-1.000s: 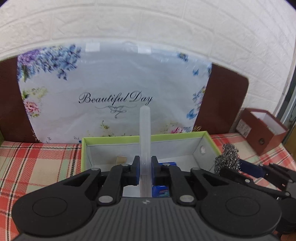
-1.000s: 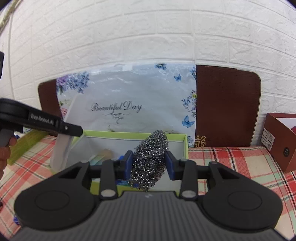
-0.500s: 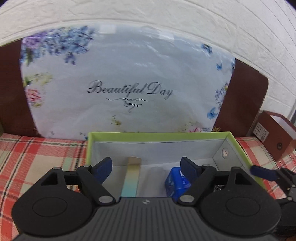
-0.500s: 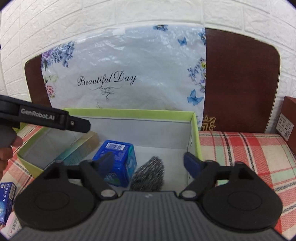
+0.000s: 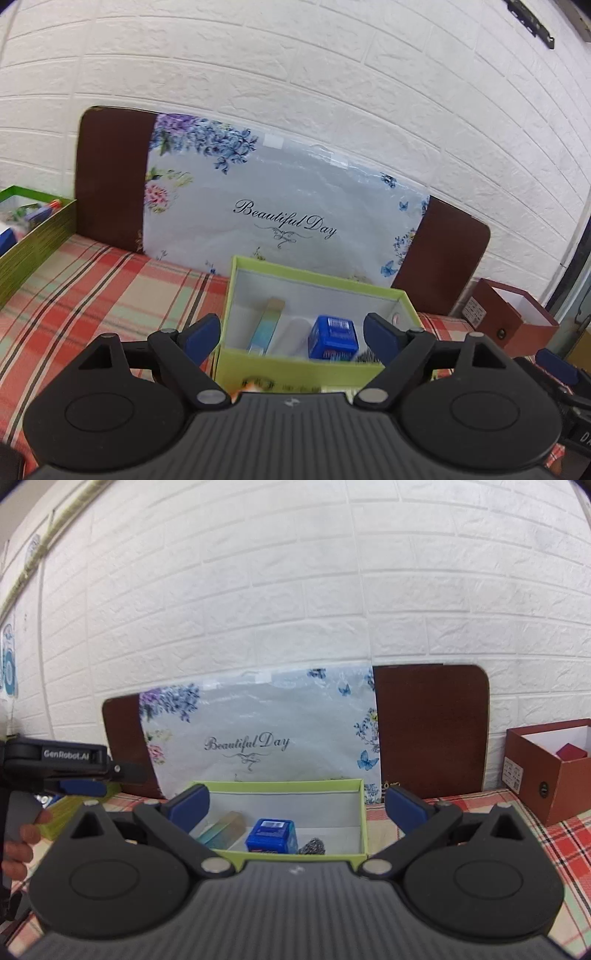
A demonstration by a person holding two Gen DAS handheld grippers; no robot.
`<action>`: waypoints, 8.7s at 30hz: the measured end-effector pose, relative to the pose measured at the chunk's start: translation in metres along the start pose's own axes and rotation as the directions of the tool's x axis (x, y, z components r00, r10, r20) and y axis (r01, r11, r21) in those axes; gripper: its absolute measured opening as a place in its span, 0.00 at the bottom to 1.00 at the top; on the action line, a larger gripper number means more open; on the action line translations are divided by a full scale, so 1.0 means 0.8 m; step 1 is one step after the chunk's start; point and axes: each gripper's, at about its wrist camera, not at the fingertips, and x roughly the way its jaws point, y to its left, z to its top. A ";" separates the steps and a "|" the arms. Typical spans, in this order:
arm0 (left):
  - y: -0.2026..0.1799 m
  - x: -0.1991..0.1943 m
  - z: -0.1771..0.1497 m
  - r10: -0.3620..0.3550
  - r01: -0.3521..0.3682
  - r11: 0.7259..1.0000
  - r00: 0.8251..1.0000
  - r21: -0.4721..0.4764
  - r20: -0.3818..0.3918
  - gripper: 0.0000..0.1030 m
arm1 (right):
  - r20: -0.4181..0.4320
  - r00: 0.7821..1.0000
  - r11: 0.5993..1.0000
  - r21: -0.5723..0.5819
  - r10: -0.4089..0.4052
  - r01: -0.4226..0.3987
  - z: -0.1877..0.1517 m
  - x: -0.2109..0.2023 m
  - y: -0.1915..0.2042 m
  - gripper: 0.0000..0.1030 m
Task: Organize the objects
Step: 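Withdraw both grippers from the green box back to the pile, then grasp the blue medicine box with the left gripper, then grasp the orange-and-white medicine box with the right gripper, then carry both medicine boxes into the lime-green box and open both grippers, then withdraw both grippers from the green box back to the pile, then grasp the pink-cuffed white glove with left gripper while right grasps small gold box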
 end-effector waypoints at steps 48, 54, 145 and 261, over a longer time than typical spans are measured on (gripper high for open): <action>0.150 0.035 -0.129 0.293 -0.317 0.944 0.934 -0.095 -0.203 0.61 | -0.360 0.931 0.998 -0.027 -0.065 0.059 -0.162 -0.094 0.064 0.93; 0.147 -0.001 -0.143 0.206 -0.229 0.971 0.949 -0.073 -0.239 0.61 | -0.328 0.943 0.994 -0.108 -0.062 0.028 -0.145 -0.067 0.089 0.78; 0.042 -0.060 -0.035 -0.034 0.036 0.997 0.999 0.062 -0.034 0.59 | -0.125 0.991 0.962 -0.263 0.046 -0.078 -0.048 -0.017 0.145 0.64; 0.061 -0.084 -0.192 -0.005 0.046 0.994 0.926 0.099 -0.377 0.18 | -0.338 0.941 0.990 -0.121 0.022 -0.066 -0.133 -0.083 0.063 0.23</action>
